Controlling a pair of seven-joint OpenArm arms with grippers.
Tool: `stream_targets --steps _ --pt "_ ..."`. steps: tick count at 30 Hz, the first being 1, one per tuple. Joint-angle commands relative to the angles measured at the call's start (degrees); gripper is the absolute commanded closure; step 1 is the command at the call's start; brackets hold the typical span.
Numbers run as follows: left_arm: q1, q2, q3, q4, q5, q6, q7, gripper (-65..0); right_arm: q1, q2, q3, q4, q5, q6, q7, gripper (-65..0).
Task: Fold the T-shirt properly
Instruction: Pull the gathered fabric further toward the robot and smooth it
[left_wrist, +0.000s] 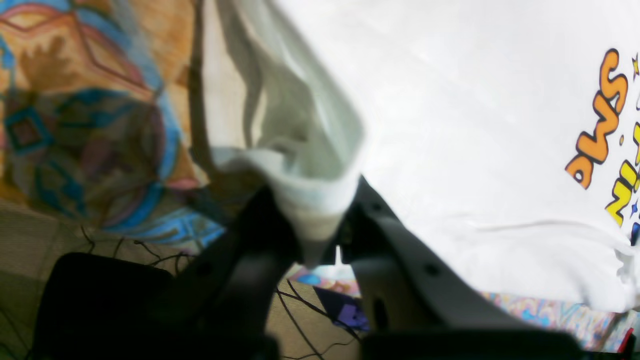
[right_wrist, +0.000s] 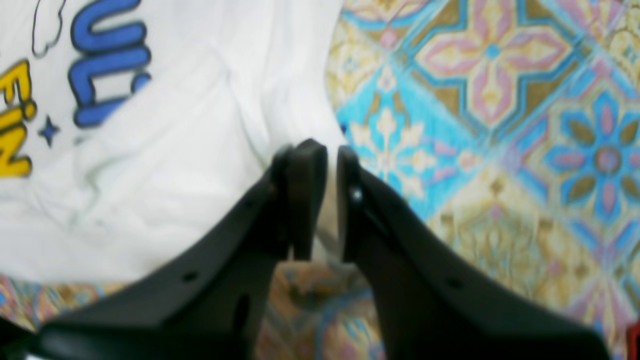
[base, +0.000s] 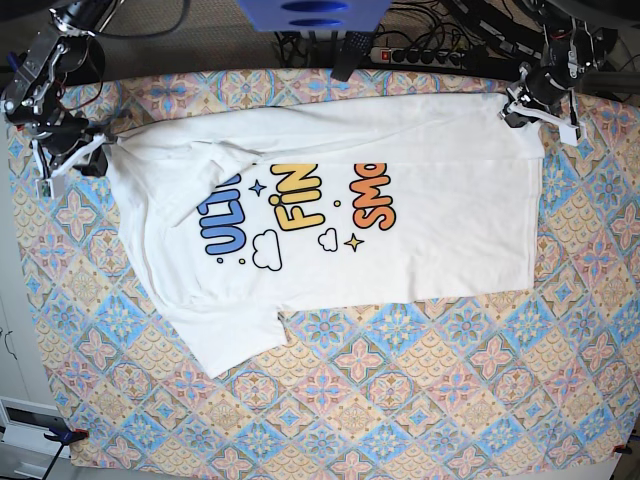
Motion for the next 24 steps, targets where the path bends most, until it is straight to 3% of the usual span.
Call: stream_targets --steps 1,5,11,15,21,24 --pt "0.17 -0.60 -0.28 0.77 -0.38 -0.29 -0.57 0.0 -0.03 1.18 0.41 0.68 0.82 -0.03 0.98 -8.0" --pt "0.17 -0.60 -0.28 0.77 -0.38 -0.29 -0.57 0.0 -0.12 1.18 0.41 0.68 0.03 -0.03 0.98 -10.1" --pt "0.17 -0.60 -0.28 0.77 -0.38 -0.29 -0.57 0.0 -2.40 1.18 0.76 1.12 0.56 -0.03 0.98 -26.5" --pt "0.17 -0.60 -0.28 0.77 -0.38 -0.29 -0.65 0.0 -3.72 1.09 0.76 1.03 0.65 -0.03 0.98 -27.4" --pt "0.08 -0.60 -0.28 0.77 -0.38 -0.29 -0.65 0.0 -6.27 1.09 0.76 0.59 9.09 -0.03 1.15 -27.2" --pt "0.08 -0.51 -0.28 0.77 -0.38 -0.29 -0.65 0.0 -6.53 1.09 0.50 0.50 10.40 -0.03 1.06 -27.1"
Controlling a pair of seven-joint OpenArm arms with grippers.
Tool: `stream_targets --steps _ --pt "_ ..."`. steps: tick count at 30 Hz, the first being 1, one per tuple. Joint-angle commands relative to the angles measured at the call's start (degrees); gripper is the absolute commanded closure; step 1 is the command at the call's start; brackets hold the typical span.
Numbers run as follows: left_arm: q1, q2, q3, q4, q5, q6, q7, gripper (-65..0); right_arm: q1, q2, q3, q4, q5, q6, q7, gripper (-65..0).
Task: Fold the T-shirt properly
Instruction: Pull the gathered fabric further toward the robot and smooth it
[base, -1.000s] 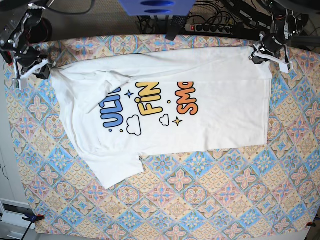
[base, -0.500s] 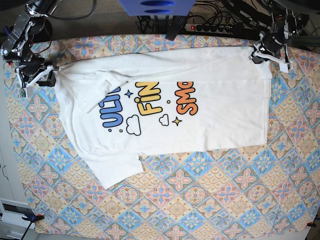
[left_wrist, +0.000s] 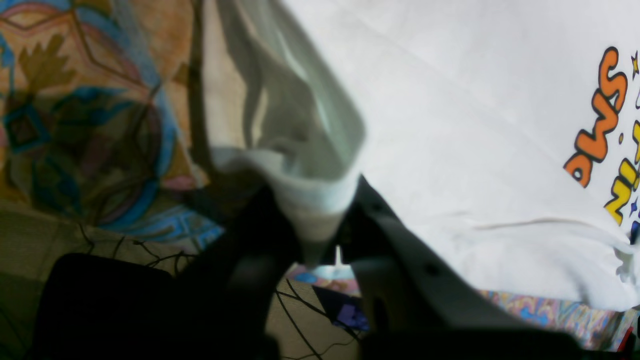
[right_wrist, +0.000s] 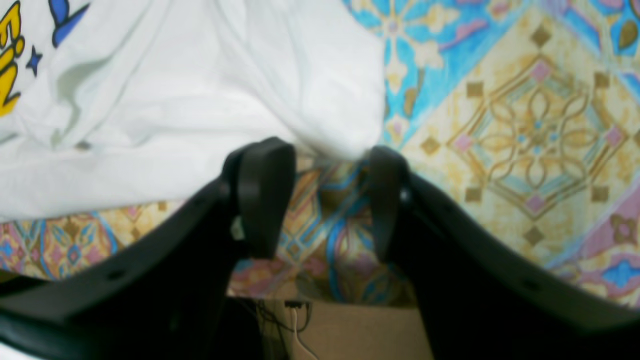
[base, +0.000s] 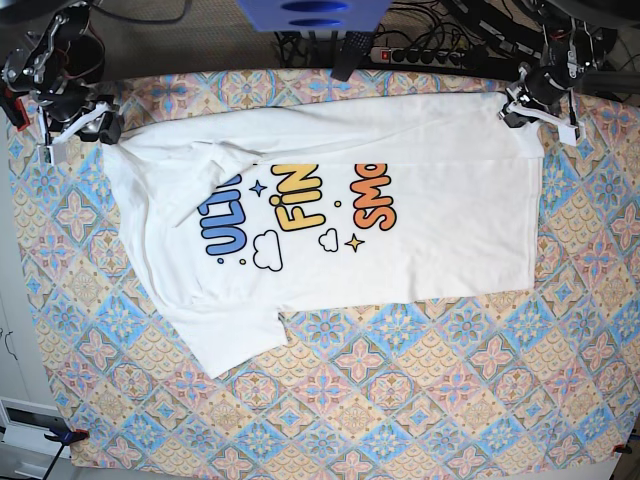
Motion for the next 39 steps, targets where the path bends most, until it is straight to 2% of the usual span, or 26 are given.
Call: stream_targets --steps 1,6,12,15,19,32,35,39 --pt "0.11 -0.62 -0.31 0.77 -0.38 -0.29 -0.65 0.0 0.42 1.00 0.15 0.72 1.40 0.21 1.26 -27.2" --pt "-0.07 -0.53 -0.31 0.77 -0.38 -0.29 -0.65 0.0 0.50 0.30 0.32 -3.50 1.49 0.21 1.26 -28.4" --pt "-1.04 -0.53 -0.31 0.68 -0.38 -0.29 -0.65 0.0 0.77 0.30 0.41 -9.13 1.49 0.21 1.61 -37.0" --pt "-1.04 -0.62 -0.31 0.68 -0.38 -0.29 -0.65 0.0 0.77 0.30 0.41 -10.27 1.58 0.21 1.79 -39.2" --pt "-1.12 -0.71 -0.31 0.68 -0.38 -0.29 -0.65 0.0 0.94 0.30 0.41 -10.97 1.58 0.21 1.88 -39.3" --pt "-1.12 -0.62 1.19 0.68 -0.38 -0.29 -0.65 0.0 9.21 0.21 0.41 -17.21 1.40 0.21 1.88 -39.1" --pt "-1.12 -0.71 1.10 0.68 -0.38 -0.29 -0.65 0.0 9.74 0.21 0.41 -17.21 1.31 0.21 1.88 -33.3" --pt "-1.12 -0.71 1.01 0.68 -0.38 -0.29 -0.65 0.0 9.56 0.21 1.73 -17.21 1.31 0.21 1.88 -14.7"
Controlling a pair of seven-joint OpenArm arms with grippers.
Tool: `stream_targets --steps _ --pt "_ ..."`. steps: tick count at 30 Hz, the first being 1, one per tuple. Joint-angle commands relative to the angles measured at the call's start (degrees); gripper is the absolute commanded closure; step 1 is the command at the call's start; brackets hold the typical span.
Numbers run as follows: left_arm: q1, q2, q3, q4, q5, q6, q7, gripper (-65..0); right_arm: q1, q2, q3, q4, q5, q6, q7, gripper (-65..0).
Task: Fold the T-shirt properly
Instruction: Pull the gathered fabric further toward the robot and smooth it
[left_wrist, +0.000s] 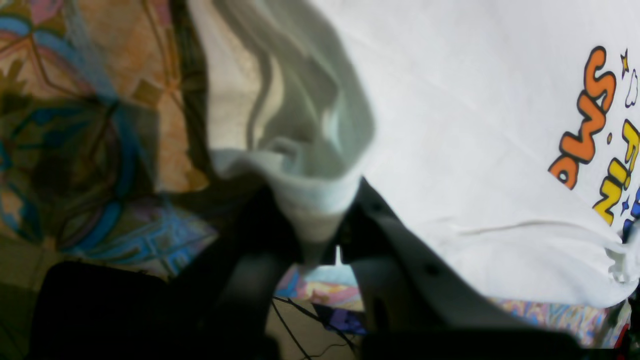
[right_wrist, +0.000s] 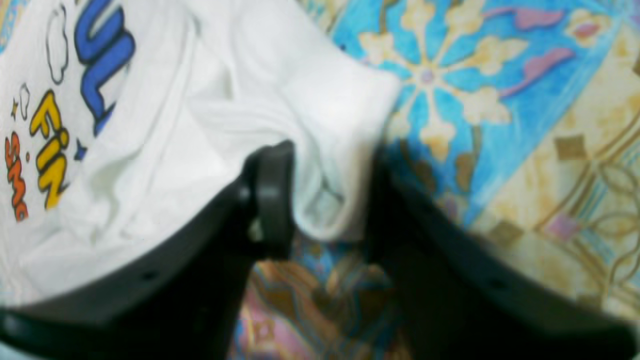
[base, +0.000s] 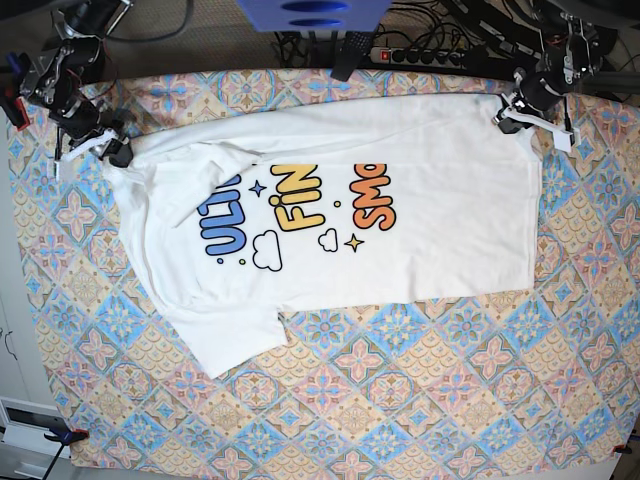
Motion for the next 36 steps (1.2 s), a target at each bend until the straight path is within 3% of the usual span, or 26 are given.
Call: stream_targets --steps 1,4,13,28,31,36 --pt "0.27 -0.82 -0.45 0.72 -0.38 -0.42 -0.65 0.0 -0.30 0.67 1.34 0.45 -0.61 -0.23 -0.70 -9.8" --pt "0.27 -0.82 -0.45 0.72 -0.38 -0.42 -0.65 0.0 -0.56 0.67 3.98 0.53 -0.61 -0.23 -1.32 -0.5" --pt "0.89 -0.82 -0.28 0.72 -0.38 -0.42 -0.65 0.0 -5.84 0.67 9.17 1.06 -0.44 -0.23 -1.41 -0.8" --pt "4.76 -0.91 -0.36 0.81 -0.38 -0.42 -0.65 0.0 -8.56 0.67 9.34 1.06 -0.44 -0.23 -1.41 -1.3" --pt "4.67 -0.91 -0.28 0.81 -0.38 -0.42 -0.65 -5.1 -8.83 0.67 9.52 1.15 -0.44 -0.23 -1.32 -6.4" --pt "4.85 -0.91 -0.45 1.07 -0.56 -0.42 -0.65 -20.4 -10.32 0.67 13.04 4.67 -0.61 -0.23 -1.41 -18.6"
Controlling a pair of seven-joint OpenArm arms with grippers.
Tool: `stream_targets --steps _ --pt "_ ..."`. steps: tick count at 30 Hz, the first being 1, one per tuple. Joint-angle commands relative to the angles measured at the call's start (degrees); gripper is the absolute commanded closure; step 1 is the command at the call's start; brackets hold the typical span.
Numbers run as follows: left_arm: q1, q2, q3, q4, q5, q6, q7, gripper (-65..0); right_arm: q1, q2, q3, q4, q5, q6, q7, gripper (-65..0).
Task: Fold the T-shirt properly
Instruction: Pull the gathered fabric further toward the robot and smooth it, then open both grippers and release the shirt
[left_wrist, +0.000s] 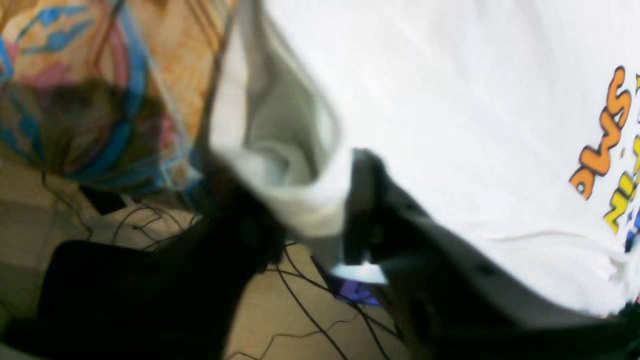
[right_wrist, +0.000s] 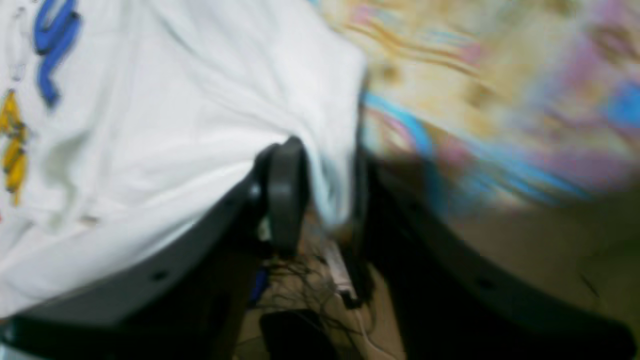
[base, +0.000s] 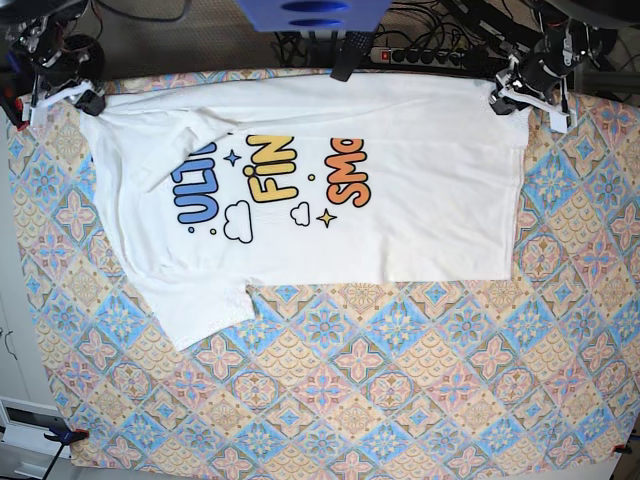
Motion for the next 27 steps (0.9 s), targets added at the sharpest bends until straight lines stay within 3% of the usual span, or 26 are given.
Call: stream_targets --steps 1,5,20,22,27 --pt "0.63 -0.75 -0.47 0.75 -0.25 0.17 -0.43 -22.6 -0.51 1.26 0.75 1.94 0.11 -0.21 0.52 -19.5" --pt "1.59 -0.75 -0.74 0.75 -0.52 0.17 -0.52 -27.3 -2.00 1.26 0.75 5.54 0.29 -0.21 0.52 -19.7" --pt "5.81 -0.75 -4.17 9.54 -0.60 0.17 -0.79 -27.2 -1.74 1.26 0.84 6.86 0.02 -0.21 0.87 -20.1" --pt "5.81 -0.75 -4.96 9.80 -0.60 0.17 -0.61 -27.2 -1.74 1.26 0.84 6.86 0.02 -0.21 1.04 -22.9" --pt "5.81 -0.40 -8.56 9.98 -0.60 0.17 -0.52 -27.2 -1.74 1.26 3.04 6.95 0.02 -0.21 1.13 -40.3"
